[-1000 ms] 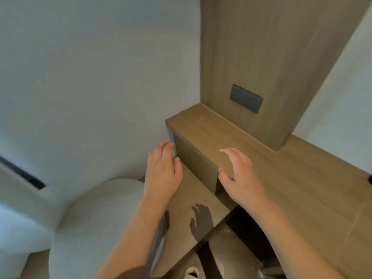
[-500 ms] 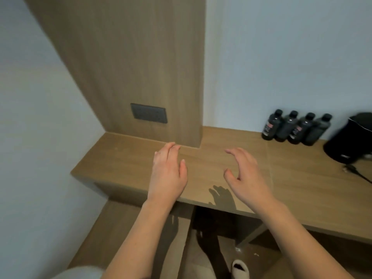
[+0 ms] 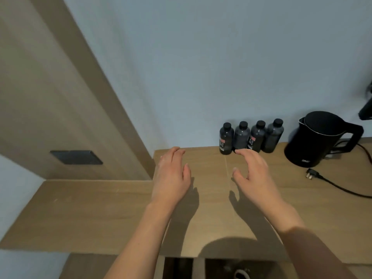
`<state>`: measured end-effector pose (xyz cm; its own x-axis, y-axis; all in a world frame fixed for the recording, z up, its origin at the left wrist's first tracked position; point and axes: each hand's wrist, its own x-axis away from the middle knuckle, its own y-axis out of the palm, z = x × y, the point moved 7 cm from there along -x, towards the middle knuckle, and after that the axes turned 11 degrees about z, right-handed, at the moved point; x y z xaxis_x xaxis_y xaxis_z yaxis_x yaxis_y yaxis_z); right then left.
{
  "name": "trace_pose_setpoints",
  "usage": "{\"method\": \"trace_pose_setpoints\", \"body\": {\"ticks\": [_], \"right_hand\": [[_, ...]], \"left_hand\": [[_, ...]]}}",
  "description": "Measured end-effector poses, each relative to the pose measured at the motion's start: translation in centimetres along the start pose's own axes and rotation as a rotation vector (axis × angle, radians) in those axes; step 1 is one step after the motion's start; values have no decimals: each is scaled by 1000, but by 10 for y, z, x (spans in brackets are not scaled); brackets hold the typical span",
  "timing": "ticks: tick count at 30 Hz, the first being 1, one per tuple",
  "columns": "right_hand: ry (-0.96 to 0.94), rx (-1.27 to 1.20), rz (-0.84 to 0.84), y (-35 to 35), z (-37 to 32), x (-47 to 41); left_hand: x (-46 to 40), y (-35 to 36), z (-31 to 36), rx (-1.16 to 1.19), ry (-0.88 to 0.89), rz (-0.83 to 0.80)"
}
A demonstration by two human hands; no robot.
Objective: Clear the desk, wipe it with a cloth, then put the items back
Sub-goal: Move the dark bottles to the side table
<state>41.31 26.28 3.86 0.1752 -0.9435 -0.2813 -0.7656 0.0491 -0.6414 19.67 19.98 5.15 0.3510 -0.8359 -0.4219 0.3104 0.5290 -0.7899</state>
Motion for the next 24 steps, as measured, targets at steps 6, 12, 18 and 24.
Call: {"method": "trace_pose_setpoints", "body": {"ticks": [6, 12, 18, 24], "right_hand": [[76, -47, -22, 7, 52, -83], [227, 25, -72, 29, 108, -159], [191, 84, -212, 67, 142, -197], [178, 148, -161, 86, 161, -197]], "left_hand": [[-49, 48, 23, 64, -82, -120], [-110, 128, 46, 277, -233, -269], [-155, 223, 58, 258, -182, -311], [-153, 262, 41, 267, -168, -224]]}}
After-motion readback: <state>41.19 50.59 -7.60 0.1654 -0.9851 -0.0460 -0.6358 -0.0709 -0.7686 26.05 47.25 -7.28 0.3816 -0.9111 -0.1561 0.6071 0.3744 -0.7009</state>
